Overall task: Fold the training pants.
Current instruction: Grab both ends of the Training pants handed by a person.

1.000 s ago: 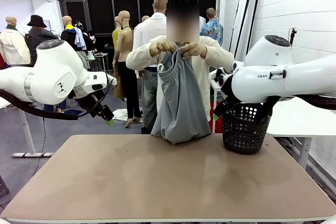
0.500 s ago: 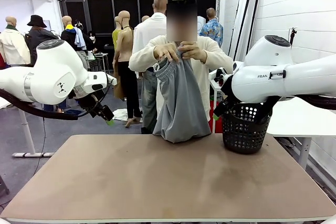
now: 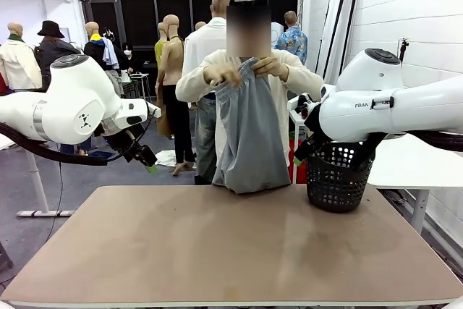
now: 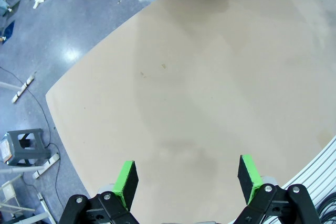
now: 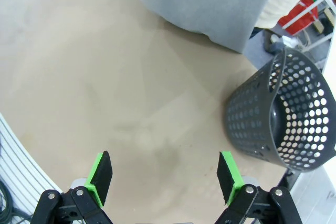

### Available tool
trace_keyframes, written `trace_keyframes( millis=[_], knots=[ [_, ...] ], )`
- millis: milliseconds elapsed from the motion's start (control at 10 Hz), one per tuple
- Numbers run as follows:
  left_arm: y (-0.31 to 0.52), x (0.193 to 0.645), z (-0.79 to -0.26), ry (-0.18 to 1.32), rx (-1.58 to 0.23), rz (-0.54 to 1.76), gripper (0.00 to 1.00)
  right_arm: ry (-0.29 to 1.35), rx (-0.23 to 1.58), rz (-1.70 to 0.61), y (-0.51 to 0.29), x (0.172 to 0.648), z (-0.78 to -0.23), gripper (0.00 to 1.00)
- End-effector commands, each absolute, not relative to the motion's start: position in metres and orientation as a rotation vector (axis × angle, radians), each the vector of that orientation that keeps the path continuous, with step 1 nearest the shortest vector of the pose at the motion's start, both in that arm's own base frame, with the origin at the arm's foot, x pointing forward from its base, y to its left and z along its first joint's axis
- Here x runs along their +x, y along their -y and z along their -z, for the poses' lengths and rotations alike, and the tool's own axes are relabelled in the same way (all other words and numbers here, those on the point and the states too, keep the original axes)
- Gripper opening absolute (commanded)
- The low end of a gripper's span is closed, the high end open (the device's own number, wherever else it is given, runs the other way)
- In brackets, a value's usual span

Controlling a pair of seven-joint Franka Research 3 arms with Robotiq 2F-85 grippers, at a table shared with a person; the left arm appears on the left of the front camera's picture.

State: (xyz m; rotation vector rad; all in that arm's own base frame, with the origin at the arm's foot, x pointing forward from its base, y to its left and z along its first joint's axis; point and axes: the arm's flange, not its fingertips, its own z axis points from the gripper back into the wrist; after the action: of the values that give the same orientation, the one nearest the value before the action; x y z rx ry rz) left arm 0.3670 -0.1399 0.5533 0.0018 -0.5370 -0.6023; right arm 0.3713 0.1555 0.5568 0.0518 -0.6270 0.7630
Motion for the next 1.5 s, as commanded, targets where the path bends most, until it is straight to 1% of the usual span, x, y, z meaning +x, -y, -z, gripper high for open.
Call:
trace_keyframes(
  millis=[0,1400],
  knots=[
    [0.1392,0.3674,-0.5556,0.534,0.001,0.604,1.00,0.625,0.053,-0.762,-0.1551,0.3719,-0.5561,1.00],
    [0.1392,0.3674,-0.5556,0.534,0.001,0.604,1.00,0.625,0.053,-0.762,-0.1551,0.3719,-0.5561,1.00]
  ],
)
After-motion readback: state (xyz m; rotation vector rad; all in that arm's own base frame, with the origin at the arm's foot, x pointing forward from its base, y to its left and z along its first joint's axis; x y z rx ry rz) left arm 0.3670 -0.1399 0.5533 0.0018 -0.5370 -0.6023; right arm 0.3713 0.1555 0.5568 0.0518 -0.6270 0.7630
